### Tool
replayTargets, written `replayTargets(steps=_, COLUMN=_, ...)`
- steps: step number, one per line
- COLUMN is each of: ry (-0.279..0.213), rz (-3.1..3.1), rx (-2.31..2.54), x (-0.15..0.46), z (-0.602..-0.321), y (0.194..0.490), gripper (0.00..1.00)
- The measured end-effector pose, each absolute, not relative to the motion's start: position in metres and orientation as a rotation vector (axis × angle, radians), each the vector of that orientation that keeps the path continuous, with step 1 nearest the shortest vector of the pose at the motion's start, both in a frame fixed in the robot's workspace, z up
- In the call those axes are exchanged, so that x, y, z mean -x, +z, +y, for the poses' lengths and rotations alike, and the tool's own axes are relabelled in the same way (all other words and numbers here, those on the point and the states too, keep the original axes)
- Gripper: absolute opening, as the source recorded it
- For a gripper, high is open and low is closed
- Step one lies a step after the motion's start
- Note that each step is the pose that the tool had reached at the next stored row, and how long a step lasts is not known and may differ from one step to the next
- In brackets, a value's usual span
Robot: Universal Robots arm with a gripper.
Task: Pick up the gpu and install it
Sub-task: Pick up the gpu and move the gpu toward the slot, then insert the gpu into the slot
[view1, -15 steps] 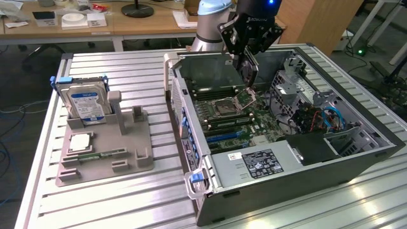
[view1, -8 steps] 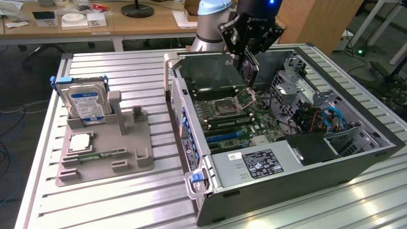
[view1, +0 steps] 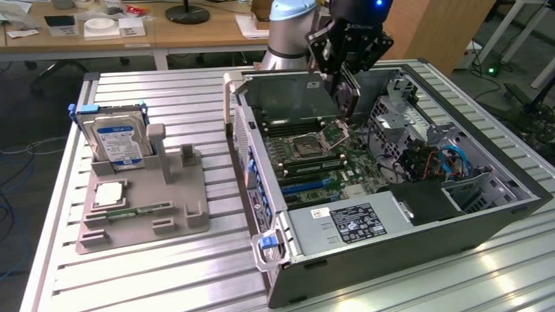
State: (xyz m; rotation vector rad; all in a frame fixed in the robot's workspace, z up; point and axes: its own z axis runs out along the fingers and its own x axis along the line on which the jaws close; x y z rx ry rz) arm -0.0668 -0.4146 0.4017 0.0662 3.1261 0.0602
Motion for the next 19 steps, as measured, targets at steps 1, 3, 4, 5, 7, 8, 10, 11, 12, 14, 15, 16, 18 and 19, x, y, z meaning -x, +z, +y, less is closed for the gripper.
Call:
replayTargets(steps=1, ry=0.06, rz=3.126, rx=-0.066, x=0.065, z=-0.415, y=0.401, gripper=0.28)
replayTargets(steps=3, ry=0.06, rz=3.126, rx=-0.066, x=0.055, z=-0.415, y=0.401, gripper=0.28)
replayTargets(steps=4, ry=0.06, rz=3.126, rx=-0.066, x=0.053, z=-0.415, y=0.4, gripper=0.28)
replayTargets(steps=5, ry=0.06, rz=3.126, rx=-0.066, x=0.052, z=-0.415, y=0.4, gripper=0.28)
replayTargets(steps=7, ry=0.06, rz=3.126, rx=-0.066, x=0.051, z=-0.415, y=0.4, gripper=0.28)
replayTargets(steps=8, ry=0.06, rz=3.126, rx=-0.066, x=0.052, z=-0.415, y=0.4, gripper=0.28)
replayTargets(steps=10, ry=0.06, rz=3.126, rx=-0.066, x=0.051, z=-0.415, y=0.4, gripper=0.28)
replayTargets(steps=11, ry=0.06, rz=3.126, rx=-0.066, x=0.051, z=-0.415, y=0.4, gripper=0.28)
replayTargets(steps=12, ry=0.06, rz=3.126, rx=-0.066, x=0.051, z=-0.415, y=0.4, gripper=0.28)
replayTargets(steps=14, ry=0.06, rz=3.126, rx=-0.066, x=0.051, z=-0.415, y=0.4, gripper=0.28)
replayTargets(steps=15, ry=0.06, rz=3.126, rx=-0.066, x=0.051, z=-0.415, y=0.4, gripper=0.28)
replayTargets(steps=16, ry=0.06, rz=3.126, rx=-0.066, x=0.051, z=-0.415, y=0.4, gripper=0.28)
replayTargets(steps=18, ry=0.06, rz=3.126, rx=-0.066, x=0.051, z=-0.415, y=0.4, gripper=0.28)
replayTargets(steps=19, ry=0.06, rz=3.126, rx=-0.066, x=0.051, z=-0.415, y=0.4, gripper=0.28)
